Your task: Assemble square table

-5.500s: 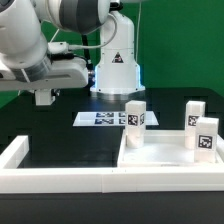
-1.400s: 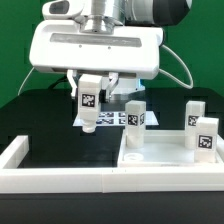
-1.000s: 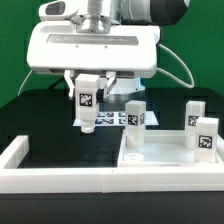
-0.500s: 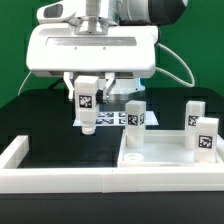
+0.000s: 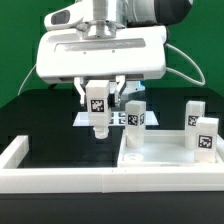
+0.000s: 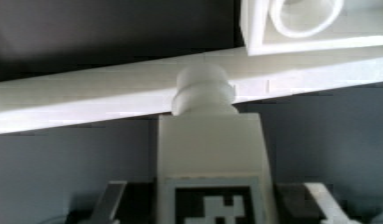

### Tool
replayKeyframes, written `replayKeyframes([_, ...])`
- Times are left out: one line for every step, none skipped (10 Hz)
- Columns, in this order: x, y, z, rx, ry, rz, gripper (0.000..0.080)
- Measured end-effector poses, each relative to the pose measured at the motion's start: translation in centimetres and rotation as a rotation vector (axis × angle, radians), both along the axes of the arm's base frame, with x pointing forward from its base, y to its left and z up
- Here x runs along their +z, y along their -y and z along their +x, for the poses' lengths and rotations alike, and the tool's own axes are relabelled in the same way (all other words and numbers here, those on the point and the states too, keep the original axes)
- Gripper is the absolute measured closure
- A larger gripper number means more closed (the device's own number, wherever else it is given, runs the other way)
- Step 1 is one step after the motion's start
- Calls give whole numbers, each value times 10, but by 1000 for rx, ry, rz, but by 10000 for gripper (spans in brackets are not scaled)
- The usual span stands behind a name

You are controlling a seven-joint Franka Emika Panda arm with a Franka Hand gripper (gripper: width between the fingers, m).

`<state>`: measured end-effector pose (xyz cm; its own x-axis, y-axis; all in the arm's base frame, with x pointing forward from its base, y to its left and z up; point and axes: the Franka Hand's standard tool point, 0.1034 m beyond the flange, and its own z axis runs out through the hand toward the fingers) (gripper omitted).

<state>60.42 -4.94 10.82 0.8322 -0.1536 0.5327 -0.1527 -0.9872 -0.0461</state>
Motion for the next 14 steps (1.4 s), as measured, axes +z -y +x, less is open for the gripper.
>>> replayKeyframes([-2,-4,0,1,-2,3,512])
replayKeyframes([-2,-2,-1,-1,-2,3,512])
replayKeyframes([-2,-2,-1,-1,-2,2,512])
replayKeyframes([-2,-2,-1,-1,-3,2,512])
replayKeyframes([-3,-4,-1,1,-5,3,512])
replayKeyframes([-7,-14,-1,9,9,-1,512])
replayKeyframes([-10,-23,1,22,8,0,512])
replayKeyframes([-12,-35,6,38,13,3,512])
replayKeyframes([-17,-43,9,49,14,2,512])
replayKeyframes([-20,-45,9,53,10,3,512])
replayKeyframes([-21,-48,8,57,8,3,512])
replayKeyframes([-21,-47,8,56,8,3,512])
replayKeyframes([-21,-47,8,56,8,3,512])
replayKeyframes([-21,-47,8,56,7,3,512])
